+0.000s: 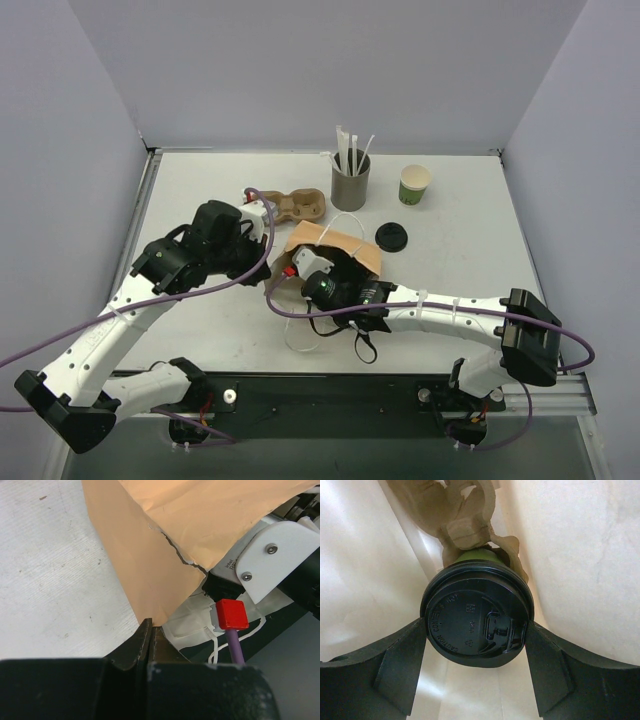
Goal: Pack the takeout coffee
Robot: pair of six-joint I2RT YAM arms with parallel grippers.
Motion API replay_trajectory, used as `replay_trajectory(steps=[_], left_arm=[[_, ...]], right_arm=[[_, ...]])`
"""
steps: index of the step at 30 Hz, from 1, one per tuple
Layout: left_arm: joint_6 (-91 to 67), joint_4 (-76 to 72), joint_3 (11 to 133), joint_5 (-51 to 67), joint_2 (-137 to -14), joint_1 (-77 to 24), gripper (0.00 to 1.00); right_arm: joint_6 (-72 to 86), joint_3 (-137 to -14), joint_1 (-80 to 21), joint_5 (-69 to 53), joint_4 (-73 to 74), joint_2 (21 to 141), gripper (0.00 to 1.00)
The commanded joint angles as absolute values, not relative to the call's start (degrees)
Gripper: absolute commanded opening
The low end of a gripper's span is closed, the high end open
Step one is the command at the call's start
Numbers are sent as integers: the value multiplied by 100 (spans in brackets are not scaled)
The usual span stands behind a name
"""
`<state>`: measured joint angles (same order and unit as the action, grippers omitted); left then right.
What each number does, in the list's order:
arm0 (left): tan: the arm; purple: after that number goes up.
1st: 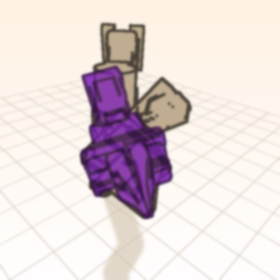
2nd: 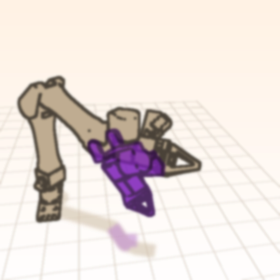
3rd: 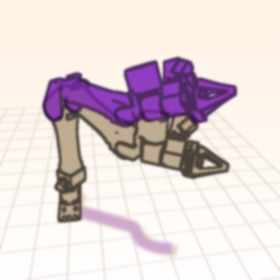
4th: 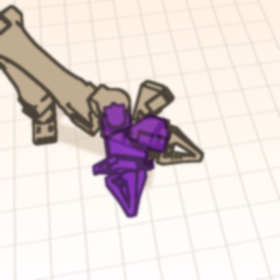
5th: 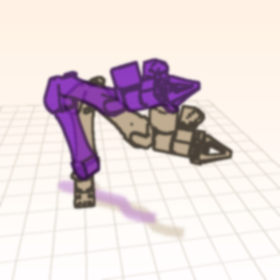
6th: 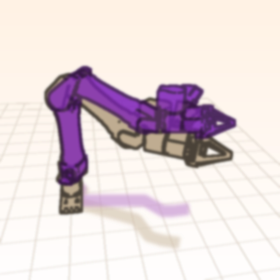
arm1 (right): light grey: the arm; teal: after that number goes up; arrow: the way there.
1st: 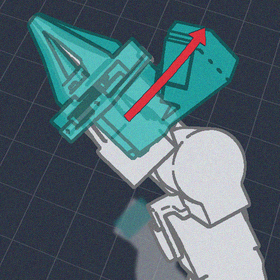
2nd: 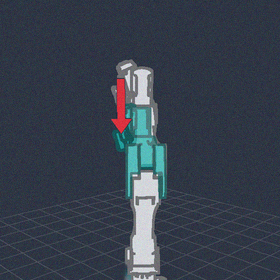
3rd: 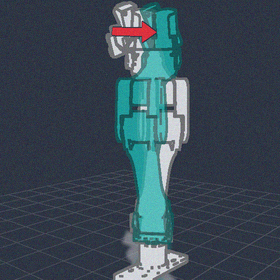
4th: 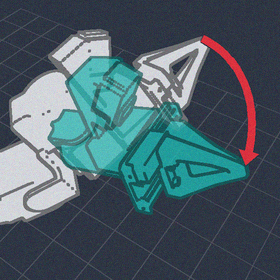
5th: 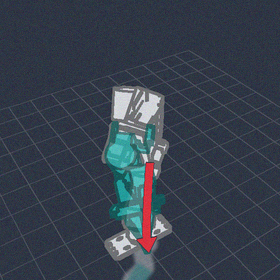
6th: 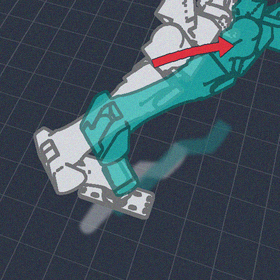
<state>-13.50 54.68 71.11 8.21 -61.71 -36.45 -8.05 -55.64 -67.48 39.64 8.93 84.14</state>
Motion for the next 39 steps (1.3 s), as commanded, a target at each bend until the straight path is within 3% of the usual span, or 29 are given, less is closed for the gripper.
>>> replay_trajectory(steps=[1,21,39], left_arm=[[-1433,5774,7418,879,-6135,-3639,0],[-1213,6126,7620,1450,-6108,-3358,0],[-1459,5959,7778,1828,-6205,-3226,0]], right_arm=[[-993,-5792,-6706,4517,616,8200,49],[-766,-6038,-6514,4500,738,8288,49],[694,-7418,-5836,2786,2803,9351,48]])
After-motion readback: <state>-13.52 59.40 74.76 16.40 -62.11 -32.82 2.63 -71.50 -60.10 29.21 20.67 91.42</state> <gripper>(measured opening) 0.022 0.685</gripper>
